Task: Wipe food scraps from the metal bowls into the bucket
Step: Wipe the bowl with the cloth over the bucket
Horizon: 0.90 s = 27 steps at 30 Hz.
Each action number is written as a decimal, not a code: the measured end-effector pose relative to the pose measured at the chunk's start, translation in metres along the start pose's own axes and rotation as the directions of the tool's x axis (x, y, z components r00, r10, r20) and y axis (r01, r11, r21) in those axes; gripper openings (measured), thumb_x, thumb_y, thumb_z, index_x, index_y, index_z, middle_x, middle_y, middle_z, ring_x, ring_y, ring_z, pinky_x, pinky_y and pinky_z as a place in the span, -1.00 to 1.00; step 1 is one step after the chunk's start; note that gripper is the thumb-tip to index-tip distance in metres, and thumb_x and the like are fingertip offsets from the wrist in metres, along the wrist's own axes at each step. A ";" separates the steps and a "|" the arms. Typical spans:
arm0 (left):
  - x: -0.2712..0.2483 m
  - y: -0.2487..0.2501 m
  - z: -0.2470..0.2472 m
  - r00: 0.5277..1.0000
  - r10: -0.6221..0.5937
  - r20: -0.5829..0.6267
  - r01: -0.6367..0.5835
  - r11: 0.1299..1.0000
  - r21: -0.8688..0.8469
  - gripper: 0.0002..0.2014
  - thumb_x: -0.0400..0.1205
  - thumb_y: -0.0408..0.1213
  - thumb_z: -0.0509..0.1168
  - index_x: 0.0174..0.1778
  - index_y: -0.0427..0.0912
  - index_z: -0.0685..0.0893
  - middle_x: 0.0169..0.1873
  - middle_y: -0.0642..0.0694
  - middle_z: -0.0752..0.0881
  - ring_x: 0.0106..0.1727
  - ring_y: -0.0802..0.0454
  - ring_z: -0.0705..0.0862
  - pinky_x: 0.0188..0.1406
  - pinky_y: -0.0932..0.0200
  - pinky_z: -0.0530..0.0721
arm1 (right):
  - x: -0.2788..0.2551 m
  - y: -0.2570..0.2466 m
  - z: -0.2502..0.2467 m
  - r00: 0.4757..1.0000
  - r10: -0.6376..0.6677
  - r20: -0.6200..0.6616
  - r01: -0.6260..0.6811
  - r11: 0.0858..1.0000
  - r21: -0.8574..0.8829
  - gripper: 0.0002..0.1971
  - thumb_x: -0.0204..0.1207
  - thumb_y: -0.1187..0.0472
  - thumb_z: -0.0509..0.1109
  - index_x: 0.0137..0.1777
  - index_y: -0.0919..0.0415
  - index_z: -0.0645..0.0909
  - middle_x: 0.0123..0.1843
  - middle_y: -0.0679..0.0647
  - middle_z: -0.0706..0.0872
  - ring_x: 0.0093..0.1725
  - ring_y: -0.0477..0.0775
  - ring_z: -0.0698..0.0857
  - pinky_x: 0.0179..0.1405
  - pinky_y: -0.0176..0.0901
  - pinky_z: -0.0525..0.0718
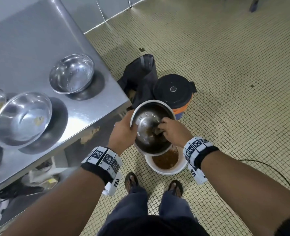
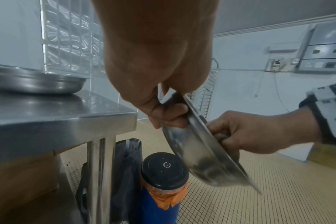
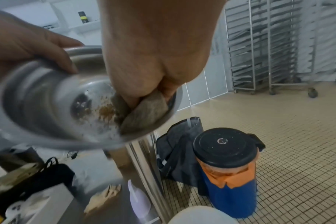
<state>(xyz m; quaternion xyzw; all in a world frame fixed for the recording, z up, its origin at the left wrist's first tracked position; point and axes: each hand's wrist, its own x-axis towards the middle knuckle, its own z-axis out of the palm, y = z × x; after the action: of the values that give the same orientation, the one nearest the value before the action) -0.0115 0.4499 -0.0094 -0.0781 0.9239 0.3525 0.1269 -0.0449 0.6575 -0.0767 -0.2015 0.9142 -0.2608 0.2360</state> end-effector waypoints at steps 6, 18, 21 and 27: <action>0.000 0.004 0.002 0.998 0.050 0.028 -0.052 0.998 0.042 -0.66 0.81 -0.11 0.14 0.52 0.14 0.49 0.01 -0.05 0.80 -0.05 -0.07 0.81 0.04 -0.11 0.83 | 0.015 -0.006 -0.023 0.933 0.077 -0.351 0.032 0.955 0.296 -0.72 0.67 0.35 0.33 0.28 0.16 0.78 0.27 -0.01 0.52 0.15 -0.12 0.54 0.24 -0.33 0.43; -0.005 0.000 -0.010 0.988 0.096 -0.119 -0.108 0.990 -0.091 -0.63 0.81 -0.22 0.18 0.53 0.16 0.55 0.08 0.09 0.80 0.00 0.16 0.77 -0.05 0.32 0.68 | 0.001 -0.030 0.000 0.983 -0.100 -0.151 0.115 0.989 0.094 -0.62 0.66 0.34 0.31 0.43 0.11 0.71 0.42 -0.01 0.62 0.40 0.09 0.56 0.52 0.01 0.47; -0.004 0.000 -0.010 0.992 0.078 -0.104 -0.090 0.990 -0.109 -0.62 0.81 -0.19 0.18 0.53 0.26 0.54 0.10 0.08 0.81 0.00 0.15 0.77 0.02 0.18 0.72 | 0.007 -0.032 -0.015 0.941 0.007 -0.340 0.094 0.956 0.279 -0.65 0.68 0.35 0.32 0.40 0.12 0.73 0.29 -0.08 0.56 0.24 -0.15 0.50 0.43 -0.24 0.43; -0.011 0.008 -0.004 0.993 0.076 -0.093 -0.088 0.986 -0.142 -0.62 0.81 -0.16 0.19 0.51 0.32 0.50 0.08 0.08 0.79 0.13 0.02 0.79 0.22 -0.20 0.80 | 0.008 -0.048 -0.019 0.968 -0.078 -0.237 0.095 0.994 0.058 -0.65 0.71 0.24 0.27 0.43 0.02 0.68 0.40 0.11 0.53 0.32 0.20 0.60 0.38 0.13 0.61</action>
<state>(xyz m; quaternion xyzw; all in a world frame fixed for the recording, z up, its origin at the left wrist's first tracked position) -0.0041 0.4538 0.0018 -0.0643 0.9026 0.4204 0.0658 -0.0490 0.6229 -0.0374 -0.2007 0.9164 -0.3242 0.1217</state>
